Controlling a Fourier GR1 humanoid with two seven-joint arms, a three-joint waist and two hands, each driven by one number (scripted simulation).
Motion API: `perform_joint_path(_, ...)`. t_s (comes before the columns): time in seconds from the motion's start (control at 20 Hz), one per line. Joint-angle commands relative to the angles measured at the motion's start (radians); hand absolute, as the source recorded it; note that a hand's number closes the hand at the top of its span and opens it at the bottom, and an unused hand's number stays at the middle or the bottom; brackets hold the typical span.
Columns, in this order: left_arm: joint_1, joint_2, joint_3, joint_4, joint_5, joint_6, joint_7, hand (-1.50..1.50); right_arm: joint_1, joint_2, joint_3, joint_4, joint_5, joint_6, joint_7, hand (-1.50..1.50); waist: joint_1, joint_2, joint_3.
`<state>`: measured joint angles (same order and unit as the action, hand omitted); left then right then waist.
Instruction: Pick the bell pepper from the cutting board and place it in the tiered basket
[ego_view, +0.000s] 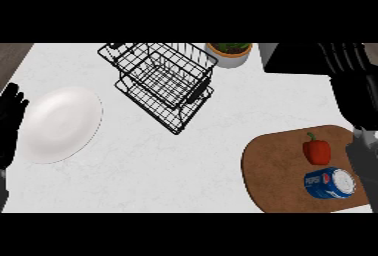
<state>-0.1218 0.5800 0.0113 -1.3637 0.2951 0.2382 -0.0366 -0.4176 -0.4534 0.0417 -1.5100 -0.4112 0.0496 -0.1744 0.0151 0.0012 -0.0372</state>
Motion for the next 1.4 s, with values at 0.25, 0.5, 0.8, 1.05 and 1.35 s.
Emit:
perform_joint_path(0.25,0.158,-0.163,-0.125,0.023,-0.037,0.051,0.007,0.00,0.149,-0.236,-0.270,0.095,0.208,-0.292,0.027,1.50,-0.094,-0.005,0.035)
perform_joint_path(0.5,0.184,-0.223,-0.168,0.008,-0.038,0.065,0.016,0.00,0.263,-0.066,-0.491,0.230,0.174,-0.673,0.057,-1.50,-0.109,-0.006,0.041)
perform_joint_path(0.8,0.236,-0.251,-0.233,-0.071,-0.103,0.087,0.030,0.00,0.599,0.033,-0.424,-0.254,0.215,-0.691,0.130,-1.50,-0.041,-0.009,0.036)
perform_joint_path(1.05,0.205,-0.279,-0.266,-0.053,-0.137,0.117,0.038,0.00,0.701,-0.136,-0.244,-0.263,0.340,-0.591,0.464,-1.50,-0.033,-0.004,0.031)
perform_joint_path(1.35,0.199,-0.304,-0.276,-0.043,-0.146,0.123,0.025,0.00,0.794,-0.359,-0.148,-0.406,0.498,-0.488,0.797,-1.50,-0.022,0.002,0.028)
